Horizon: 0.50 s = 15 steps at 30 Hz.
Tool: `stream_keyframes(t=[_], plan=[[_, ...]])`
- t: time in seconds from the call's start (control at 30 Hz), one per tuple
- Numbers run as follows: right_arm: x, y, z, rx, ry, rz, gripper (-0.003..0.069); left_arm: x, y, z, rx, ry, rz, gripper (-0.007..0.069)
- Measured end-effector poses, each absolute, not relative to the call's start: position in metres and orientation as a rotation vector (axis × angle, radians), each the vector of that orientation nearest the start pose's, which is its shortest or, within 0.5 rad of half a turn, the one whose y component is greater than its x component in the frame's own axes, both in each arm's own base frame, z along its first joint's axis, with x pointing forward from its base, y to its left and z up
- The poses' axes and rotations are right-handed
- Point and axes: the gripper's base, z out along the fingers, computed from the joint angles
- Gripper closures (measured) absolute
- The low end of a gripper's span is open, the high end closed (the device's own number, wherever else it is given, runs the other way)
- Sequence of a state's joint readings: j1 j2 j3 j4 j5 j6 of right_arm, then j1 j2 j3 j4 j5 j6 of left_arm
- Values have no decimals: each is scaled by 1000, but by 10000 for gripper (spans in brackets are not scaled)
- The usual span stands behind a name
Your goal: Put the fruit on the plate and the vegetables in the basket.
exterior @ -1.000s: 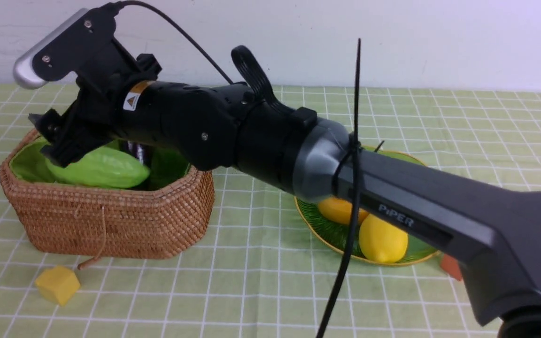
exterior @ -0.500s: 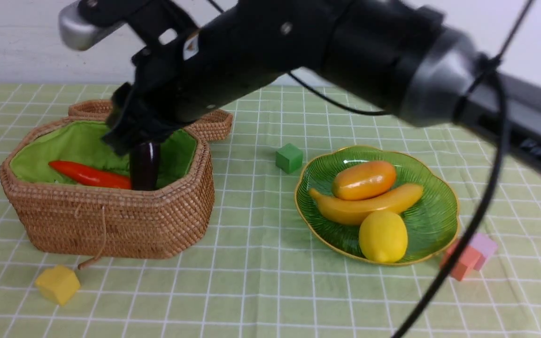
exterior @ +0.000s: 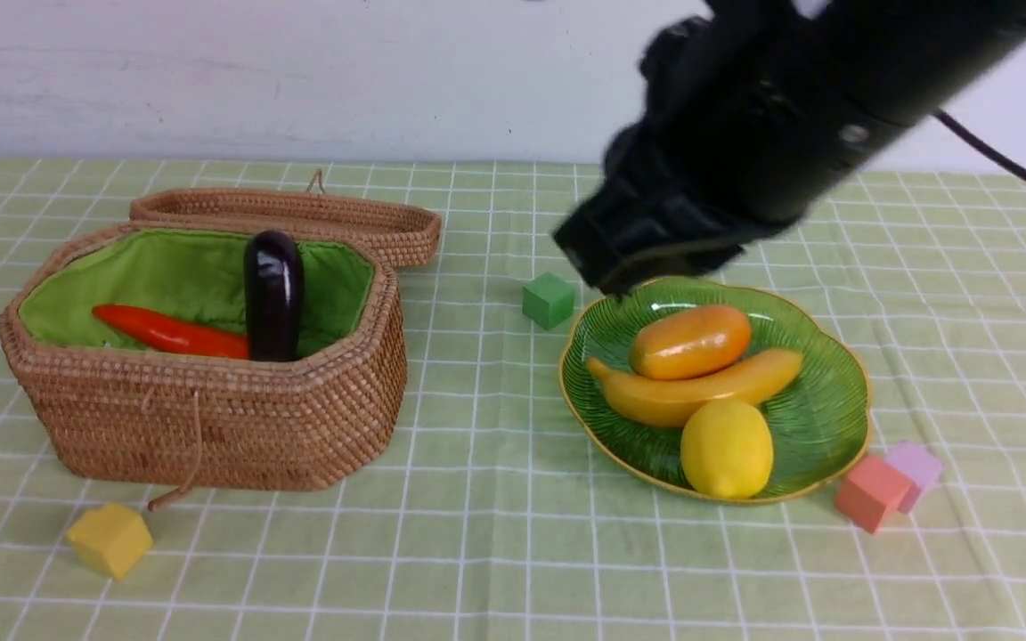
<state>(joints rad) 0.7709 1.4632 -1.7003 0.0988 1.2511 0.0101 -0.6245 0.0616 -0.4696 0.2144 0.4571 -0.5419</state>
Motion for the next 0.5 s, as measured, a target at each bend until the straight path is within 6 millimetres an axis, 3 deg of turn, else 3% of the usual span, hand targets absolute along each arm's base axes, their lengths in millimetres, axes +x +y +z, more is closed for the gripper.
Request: stream_keyframes(t=[0.13,0.27,0.5], plan=[[170,177,416,-858,2476,452,654,22,-9,295,131,1556,-754,550],[134,142,382,-760,2584,449,652,29,-15,277,141,1560,-767,550],[99,107,349,-686,2557,487,644,31,-17,269,140,1583,-766,548]])
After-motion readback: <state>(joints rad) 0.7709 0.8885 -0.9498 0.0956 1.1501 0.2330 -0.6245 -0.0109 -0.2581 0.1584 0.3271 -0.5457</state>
